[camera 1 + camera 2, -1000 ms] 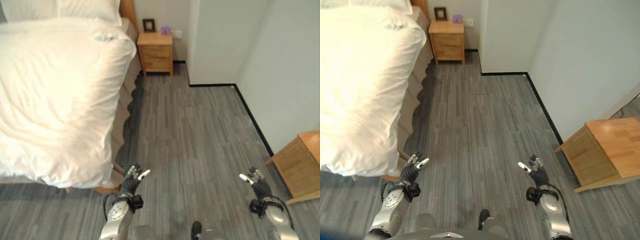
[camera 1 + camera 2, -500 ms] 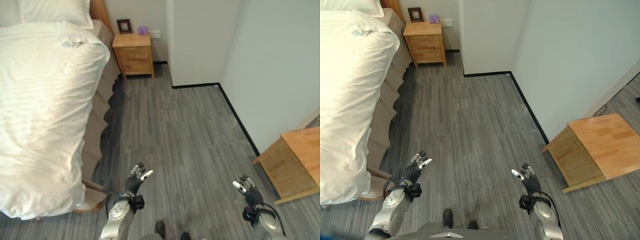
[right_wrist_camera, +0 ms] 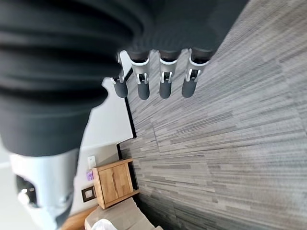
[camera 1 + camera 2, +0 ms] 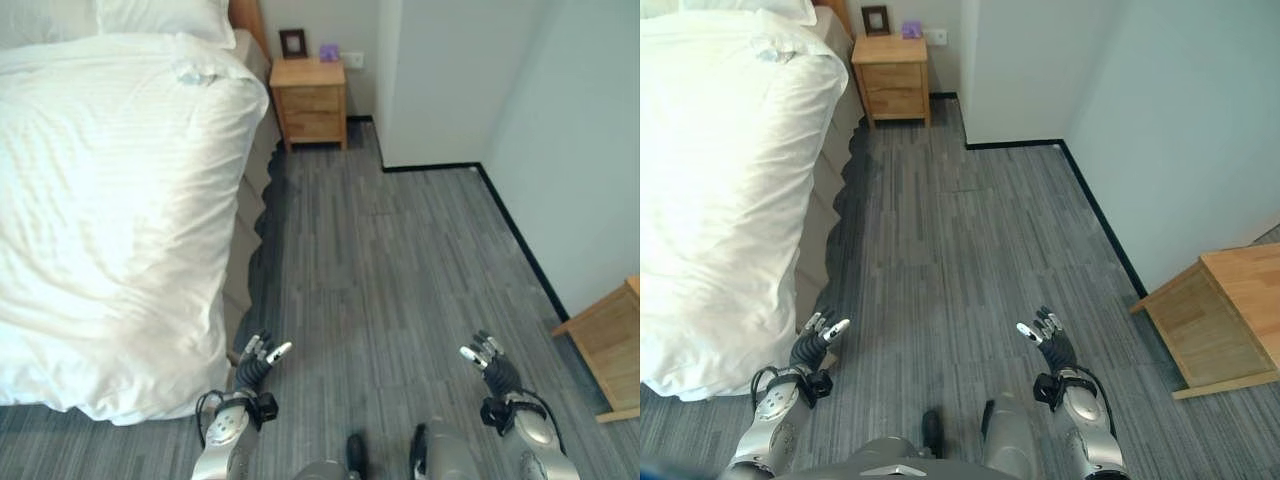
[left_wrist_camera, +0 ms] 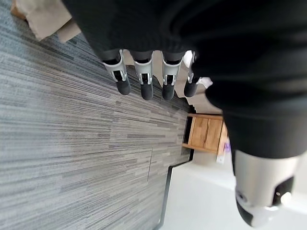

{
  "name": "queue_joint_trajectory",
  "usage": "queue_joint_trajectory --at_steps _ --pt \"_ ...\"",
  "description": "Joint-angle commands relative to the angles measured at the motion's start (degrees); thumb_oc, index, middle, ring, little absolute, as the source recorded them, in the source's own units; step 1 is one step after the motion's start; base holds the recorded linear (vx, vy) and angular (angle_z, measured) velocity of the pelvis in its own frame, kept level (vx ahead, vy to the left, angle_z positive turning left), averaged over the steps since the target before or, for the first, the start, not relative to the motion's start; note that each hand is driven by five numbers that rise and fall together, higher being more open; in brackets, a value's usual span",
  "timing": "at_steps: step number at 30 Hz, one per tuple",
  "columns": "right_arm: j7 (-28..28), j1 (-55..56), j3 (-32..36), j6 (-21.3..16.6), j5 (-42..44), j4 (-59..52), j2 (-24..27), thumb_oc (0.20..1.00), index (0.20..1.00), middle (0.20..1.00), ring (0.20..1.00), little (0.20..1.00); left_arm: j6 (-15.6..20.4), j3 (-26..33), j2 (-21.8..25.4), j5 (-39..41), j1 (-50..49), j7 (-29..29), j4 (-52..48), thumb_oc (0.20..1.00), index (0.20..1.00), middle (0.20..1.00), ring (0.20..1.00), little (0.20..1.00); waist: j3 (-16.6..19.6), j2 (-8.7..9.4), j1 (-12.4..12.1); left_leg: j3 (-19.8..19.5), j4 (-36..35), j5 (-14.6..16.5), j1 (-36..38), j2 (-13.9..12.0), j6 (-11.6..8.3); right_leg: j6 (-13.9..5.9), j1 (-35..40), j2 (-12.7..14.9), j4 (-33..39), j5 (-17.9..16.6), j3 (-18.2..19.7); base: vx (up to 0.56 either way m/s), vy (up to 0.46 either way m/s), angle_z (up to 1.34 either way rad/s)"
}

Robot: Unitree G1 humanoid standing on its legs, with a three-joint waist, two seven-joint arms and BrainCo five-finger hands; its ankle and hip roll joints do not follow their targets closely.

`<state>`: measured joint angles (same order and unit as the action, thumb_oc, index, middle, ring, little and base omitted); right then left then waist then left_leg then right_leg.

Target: Making the bed.

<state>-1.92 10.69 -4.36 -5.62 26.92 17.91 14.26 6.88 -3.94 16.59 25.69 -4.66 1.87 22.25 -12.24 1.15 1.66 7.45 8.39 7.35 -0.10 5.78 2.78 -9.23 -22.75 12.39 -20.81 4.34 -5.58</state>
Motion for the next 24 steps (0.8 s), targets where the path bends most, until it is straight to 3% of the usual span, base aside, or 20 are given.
queue_joint_trajectory --at_steps 1,3,4,5,6,7,8,9,10,11,13,14,15,16,17,18,21,22,23,24 --pt "0.5 -0.1 3.9 -2.9 -1.5 -2.2 1.3 1.0 1.0 1.0 1.0 1.0 3.7 -3.8 2.4 -2.4 4.3 -2.9 -4.3 1.0 1.0 1.0 1.0 1.0 2.0 -0.22 6.2 -5.9 -9.8 1.1 18.6 -9.3 -5.93 -2.79 1.7 -2.3 19.0 -14.8 1.0 0.65 -0.242 0.67" --pt "1.2 0.7 3.7 -2.6 -2.1 -3.0 1.4 1.0 1.0 1.0 1.0 1.0 3.8 -4.6 2.2 -3.0 5.0 -3.2 -4.7 1.0 1.0 1.0 1.0 1.0 2.5 -0.5 7.2 -6.0 -8.9 1.1 20.2 -10.5 -6.86 -3.33 1.8 -2.3 20.1 -16.0 -0.6 0.49 -0.227 0.94" --pt "1.9 1.0 3.6 -2.2 -2.4 -3.8 1.7 1.0 1.0 1.0 1.0 1.0 3.5 -5.3 2.1 -3.6 5.4 -3.8 -5.2 1.0 1.0 1.0 1.0 1.0 3.5 -0.75 7.2 -6.1 -5.0 -1.8 20.4 -11.7 -8.86 -2.64 3.1 -2.8 18.0 -15.0 -2.9 0.81 -0.456 0.39" --pt "2.3 0.7 1.7 -2.4 -2.6 -2.7 2.3 1.0 1.0 1.0 1.0 1.0 3.7 -6.7 0.6 -2.8 5.8 -3.7 -4.5 1.0 1.0 1.0 1.0 1.0 4.0 -0.66 7.6 -4.7 6.2 -12.9 16.6 -13.4 -10.66 0.26 5.7 -5.2 16.3 -14.4 -3.1 0.57 -0.347 -0.18" --pt "2.3 0.7 1.7 -2.4 -2.6 -2.7 2.3 1.0 1.0 1.0 1.0 1.0 3.7 -6.7 0.6 -2.8 5.8 -3.7 -4.5 1.0 1.0 1.0 1.0 1.0 4.2 -0.53 7.7 -4.8 6.2 -13.1 16.4 -13.3 -10.66 0.27 5.6 -5.1 16.4 -14.4 -3.1 0.81 -0.634 -0.45" --pt "2.1 -0.1 0.4 -2.0 -1.1 -2.5 2.7 1.0 1.0 1.0 1.0 1.0 3.0 -6.9 -0.3 -0.7 6.3 -3.3 -4.7 1.0 1.0 1.0 1.0 1.0 4.7 1.26 7.1 -1.6 25.6 -21.9 8.5 -16.4 -10.66 4.27 11.3 -7.3 16.9 -12.0 -4.4 0.51 -0.435 -0.17" --pt "2.1 -0.1 0.4 -2.0 -1.1 -2.5 2.7 1.0 1.0 1.0 1.0 1.0 3.0 -6.9 -0.3 -0.7 6.3 -3.3 -4.7 1.0 1.0 1.0 1.0 1.0 4.8 1.35 7.2 -1.7 25.7 -22.0 8.2 -16.3 -10.65 4.28 11.2 -7.2 17.0 -12.1 -4.5 0.75 -0.662 0.3" --pt "2.3 -0.2 -0.1 -2.5 1.2 -3.4 2.5 1.0 1.0 1.0 1.0 1.0 2.7 -6.8 -0.6 1.4 6.3 -3.4 -5.1 1.0 1.0 1.0 1.0 1.0 4.2 2.57 6.0 1.0 33.8 -22.2 4.1 -17.9 -10.17 6.44 14.5 -8.4 18.0 -10.2 -4.7 0.64 -0.487 0.0" --pt "2.1 -0.4 -0.7 -2.2 1.0 -2.7 3.5 1.0 1.0 1.0 1.0 1.0 2.1 -7.6 -0.8 2.1 5.7 -4.3 -6.2 1.0 1.0 1.0 1.0 1.0 2.5 4.34 2.4 1.5 42.8 -17.8 -3.7 -16.5 -8.65 7.95 20.6 -9.2 20.4 -7.6 -3.8 0.85 -0.565 -0.61" --pt "1.4 -1.3 -0.9 -1.9 0.2 -2.2 4.1 1.0 1.0 1.0 1.0 1.0 1.9 -7.9 -0.8 1.9 5.6 -4.4 -6.0 1.0 1.0 1.0 1.0 1.0 1.9 4.66 0.9 2.0 43.9 -15.8 -8.3 -15.4 -8.42 7.91 23.2 -9.4 21.3 -6.9 -3.3 0.83 -0.372 -0.92" --pt "0.9 -2.4 -1.0 -1.7 0.4 -2.5 4.3 1.0 1.0 1.0 1.0 1.0 1.9 -7.7 -0.8 1.6 5.3 -4.5 -5.7 1.0 1.0 1.0 1.0 1.0 1.7 4.82 -0.5 3.1 41.6 -14.3 -12.1 -14.8 -7.96 7.58 25.7 -9.6 22.5 -6.1 -2.9 0.59 -0.092 -0.69" --pt "1.6 -3.7 -1.2 -2.5 2.7 -3.4 4.0 1.0 1.0 1.0 1.0 1.0 2.2 -7.6 -1.2 2.1 4.4 -4.6 -5.3 1.0 1.0 1.0 1.0 1.0 2.0 4.07 -2.9 4.4 28.5 -14.7 -16.6 -14.9 -7.73 7.07 30.2 -10.5 23.4 -3.9 -2.1 0.73 -0.036 -0.85" --pt "1.6 -4.0 -1.4 -2.5 2.6 -3.2 3.9 1.0 1.0 1.0 1.0 1.0 2.2 -8.1 -1.1 2.1 3.9 -4.9 -5.2 1.0 1.0 1.0 1.0 1.0 2.4 4.15 -3.8 5.0 23.3 -15.4 -16.6 -14.6 -7.54 6.79 31.7 -10.1 23.7 -3.0 -1.8 1.34 0.021 -1.08" --pt "1.1 -4.4 -2.2 -3.2 1.9 -3.4 3.8 1.0 1.0 1.0 1.0 1.0 2.4 -9.0 -1.1 1.1 3.7 -5.0 -4.8 1.0 1.0 1.0 1.0 1.0 3.6 2.4 -5.2 6.2 2.2 -18.8 -16.0 -12.6 -7.59 6.07 35.4 -11.3 23.4 0.7 -1.2 0.82 0.056 -0.62" --pt "1.1 -4.4 -2.2 -3.2 1.9 -3.5 3.8 1.0 1.0 1.0 1.0 1.0 2.4 -9.0 -1.1 1.1 3.7 -5.0 -4.8 1.0 1.0 1.0 1.0 1.0 3.6 2.43 -5.2 6.2 2.1 -18.8 -15.9 -12.6 -7.59 6.06 35.4 -11.3 23.4 0.7 -1.2 0.98 0.102 -0.25" --pt "1.2 -5.0 -3.1 -3.4 0.3 -3.6 4.1 1.0 1.0 1.0 1.0 1.0 2.6 -9.2 -1.1 -0.1 3.9 -4.8 -4.6 1.0 1.0 1.0 1.0 1.0 4.1 1.61 -6.2 5.8 -9.9 -20.2 -16.1 -10.7 -7.7 5.5 38.1 -12.0 23.2 2.9 -0.5 0.73 0.037 0.2" --pt "2.0 -7.0 -4.9 -1.9 -2.5 -3.2 3.3 1.0 1.0 1.0 1.0 1.0 2.5 -8.4 -0.2 -1.2 2.5 -4.6 -6.3 1.0 1.0 1.0 1.0 1.0 7.1 2.2 -8.3 8.5 -13.3 -20.9 -15.6 -9.2 -5.99 4.32 43.2 -12.4 19.5 5.9 1.5 0.97 0.018 -0.03" --pt "2.5 -6.8 -5.2 -2.0 -2.8 -3.9 2.9 1.0 1.0 1.0 1.0 1.0 2.4 -8.8 -0.2 -2.0 2.7 -4.8 -6.3 1.0 1.0 1.0 1.0 1.0 7.6 2.59 -8.1 10.9 -12.9 -22.3 -14.8 -8.9 -5.39 3.35 43.0 -11.8 16.0 4.1 1.1 1.25 0.092 -0.08" --pt "2.8 -6.6 -6.0 -1.6 -4.3 -5.2 2.0 1.0 1.0 1.0 1.0 1.0 2.1 -9.6 0.3 -2.1 2.5 -5.1 -6.8 1.0 1.0 1.0 1.0 1.0 7.9 4.98 -9.7 11.9 -9.6 -19.7 -13.6 -7.0 -2.18 -2.38 38.5 -8.9 -2.3 -9.1 -0.1 0.7 0.083 0.07" --pt "2.8 -6.5 -6.0 -1.6 -4.3 -5.2 1.9 1.0 1.0 1.0 1.0 1.0 2.1 -9.6 0.3 -2.1 2.5 -5.1 -6.9 1.0 1.0 1.0 1.0 1.0 8.1 5.12 -9.7 12.1 -9.4 -19.5 -13.9 -7.0 -2.14 -2.43 38.2 -8.7 -2.6 -9.0 0.0 0.73 0.117 0.08"
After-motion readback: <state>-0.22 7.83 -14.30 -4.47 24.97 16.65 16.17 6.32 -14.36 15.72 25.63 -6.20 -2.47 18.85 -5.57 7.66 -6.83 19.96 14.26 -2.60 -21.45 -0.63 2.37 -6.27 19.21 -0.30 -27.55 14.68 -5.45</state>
